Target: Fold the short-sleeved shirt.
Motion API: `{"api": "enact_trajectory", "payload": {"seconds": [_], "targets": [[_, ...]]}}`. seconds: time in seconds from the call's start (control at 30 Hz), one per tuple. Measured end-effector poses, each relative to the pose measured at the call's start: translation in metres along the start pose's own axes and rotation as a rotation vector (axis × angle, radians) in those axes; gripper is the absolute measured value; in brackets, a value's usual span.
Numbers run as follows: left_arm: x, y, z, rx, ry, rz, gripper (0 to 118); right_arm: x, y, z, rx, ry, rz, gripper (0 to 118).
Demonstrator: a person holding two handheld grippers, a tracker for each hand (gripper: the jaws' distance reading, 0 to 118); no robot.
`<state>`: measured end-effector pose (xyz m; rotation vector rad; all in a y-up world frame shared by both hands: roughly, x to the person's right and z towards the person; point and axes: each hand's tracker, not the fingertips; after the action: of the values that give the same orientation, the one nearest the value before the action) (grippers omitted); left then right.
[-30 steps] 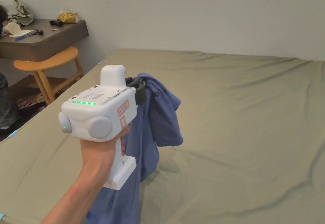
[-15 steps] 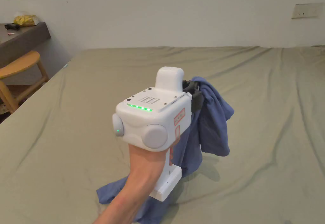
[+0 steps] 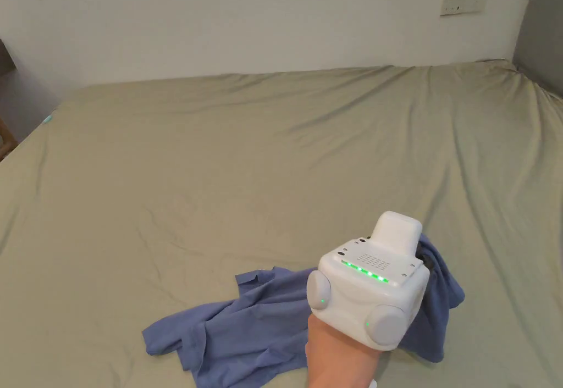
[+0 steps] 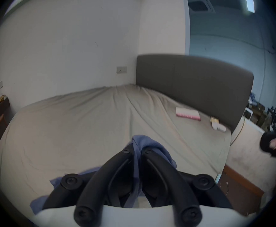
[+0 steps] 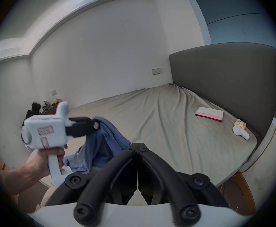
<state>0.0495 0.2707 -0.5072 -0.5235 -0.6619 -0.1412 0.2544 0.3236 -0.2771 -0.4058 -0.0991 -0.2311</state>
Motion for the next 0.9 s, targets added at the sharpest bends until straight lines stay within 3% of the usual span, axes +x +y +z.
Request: {"api": "enact_trajectory", "payload": {"seconds": [0.23, 0.5, 0.7, 0.8, 0.83, 0.87, 0.9], "targets": [[0.054, -0.065, -0.054, -0.188, -0.042, -0.083, 6, 0.017, -0.016, -0.003, -0.029, -0.024, -0.056, 1], [0.062, -0.102, -0.074, -0.291, -0.053, -0.014, 6, 0.021, -0.020, -0.006, -0.059, -0.029, -0.050, 1], [0.060, -0.103, -0.068, -0.278, -0.061, -0.003, 6, 0.016, -0.019, -0.008, -0.062, -0.036, -0.055, 1], [0.055, -0.102, -0.065, -0.265, -0.072, 0.069, 6, 0.009, -0.020, -0.005, -0.056, -0.034, -0.036, 1], [0.053, -0.101, -0.066, -0.270, -0.081, 0.080, 14, 0.011, -0.021, -0.003, -0.053, -0.031, -0.028, 1], [0.051, -0.100, -0.066, -0.272, -0.097, 0.087, 30, 0.010, -0.020, -0.002, -0.054, -0.032, -0.022, 2], [0.050, -0.100, -0.067, -0.270, -0.097, 0.086, 78, 0.008, -0.020, -0.002, -0.058, -0.033, -0.017, 2]]}}
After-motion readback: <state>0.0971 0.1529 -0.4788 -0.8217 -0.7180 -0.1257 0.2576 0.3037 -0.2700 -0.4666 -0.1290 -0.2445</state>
